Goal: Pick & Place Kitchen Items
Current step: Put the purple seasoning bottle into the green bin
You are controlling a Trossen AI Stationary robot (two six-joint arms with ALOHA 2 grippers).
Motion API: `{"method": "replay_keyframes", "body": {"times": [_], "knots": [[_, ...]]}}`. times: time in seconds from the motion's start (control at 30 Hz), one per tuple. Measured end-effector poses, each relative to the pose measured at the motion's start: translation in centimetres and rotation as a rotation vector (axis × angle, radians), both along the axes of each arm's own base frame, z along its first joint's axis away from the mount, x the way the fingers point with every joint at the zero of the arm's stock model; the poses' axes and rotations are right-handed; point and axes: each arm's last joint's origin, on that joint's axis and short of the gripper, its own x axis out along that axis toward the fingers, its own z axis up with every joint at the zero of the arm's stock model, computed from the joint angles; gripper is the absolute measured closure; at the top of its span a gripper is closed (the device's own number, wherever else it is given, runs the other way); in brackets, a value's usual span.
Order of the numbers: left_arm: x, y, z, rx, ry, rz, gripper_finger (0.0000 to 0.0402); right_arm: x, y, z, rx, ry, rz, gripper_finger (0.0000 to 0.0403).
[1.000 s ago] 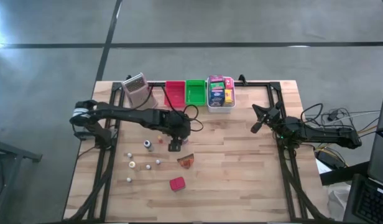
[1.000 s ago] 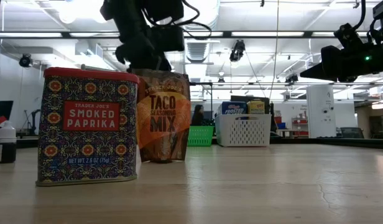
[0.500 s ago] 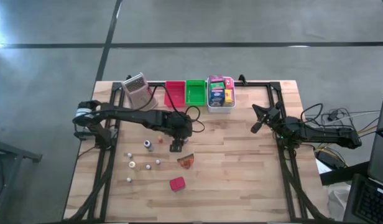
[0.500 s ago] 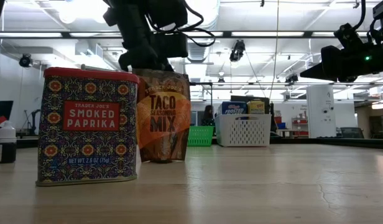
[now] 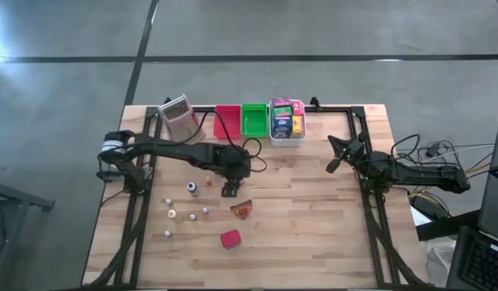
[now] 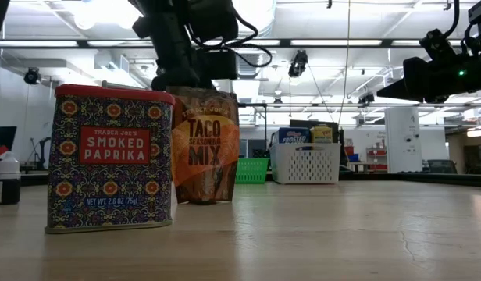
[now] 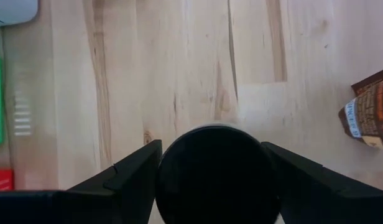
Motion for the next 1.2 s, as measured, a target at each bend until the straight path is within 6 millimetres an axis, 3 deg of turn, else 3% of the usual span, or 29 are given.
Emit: {"method": "replay_keyframes", "body": {"times": [1.2], "knots": [[0.14,0.56,0.11,0.006,0.011,0.002,0.0158,0.00,0.00,0.00,0.000,0.000,0.000,0.0394]]}}
